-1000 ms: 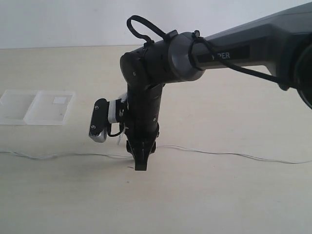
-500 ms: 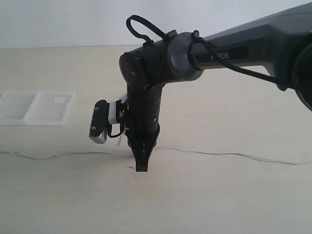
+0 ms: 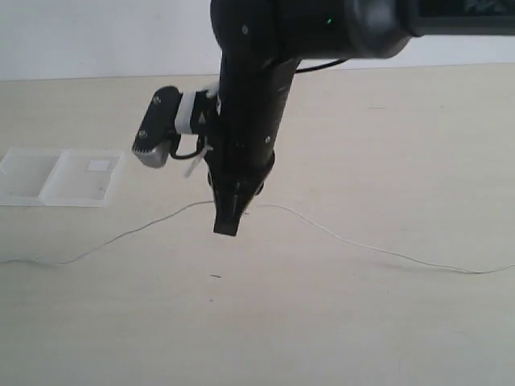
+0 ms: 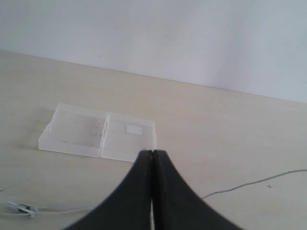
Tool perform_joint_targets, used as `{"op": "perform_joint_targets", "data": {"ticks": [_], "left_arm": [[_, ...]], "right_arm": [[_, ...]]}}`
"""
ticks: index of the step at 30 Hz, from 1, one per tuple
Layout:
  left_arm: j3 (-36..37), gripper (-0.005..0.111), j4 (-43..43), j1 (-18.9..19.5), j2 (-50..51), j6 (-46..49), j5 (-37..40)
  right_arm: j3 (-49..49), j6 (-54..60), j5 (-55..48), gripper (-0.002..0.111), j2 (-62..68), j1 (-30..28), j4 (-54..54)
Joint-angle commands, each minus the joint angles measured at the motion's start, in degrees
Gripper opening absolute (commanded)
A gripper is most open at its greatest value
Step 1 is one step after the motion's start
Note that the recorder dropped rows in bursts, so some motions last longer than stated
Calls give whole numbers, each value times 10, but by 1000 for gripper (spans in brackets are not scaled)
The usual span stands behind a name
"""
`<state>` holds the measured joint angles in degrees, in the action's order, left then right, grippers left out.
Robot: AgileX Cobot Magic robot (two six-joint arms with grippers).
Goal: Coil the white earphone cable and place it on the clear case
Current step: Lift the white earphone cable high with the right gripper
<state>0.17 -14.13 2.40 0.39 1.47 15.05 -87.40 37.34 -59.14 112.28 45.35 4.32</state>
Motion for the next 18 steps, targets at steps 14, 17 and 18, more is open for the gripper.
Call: {"op": "perform_joint_targets", "data": {"ticks": [14, 17, 18], "left_arm": [[-2, 0, 0, -1, -4, 0, -2], [-2, 0, 0, -1, -4, 0, -2], [-2, 0, 0, -1, -4, 0, -2]], "right_arm": [[-350, -178, -108, 0, -57, -1, -3], [-420, -202, -108, 0, -57, -1, -3], [-441, -211, -108, 0, -57, -1, -6]]}}
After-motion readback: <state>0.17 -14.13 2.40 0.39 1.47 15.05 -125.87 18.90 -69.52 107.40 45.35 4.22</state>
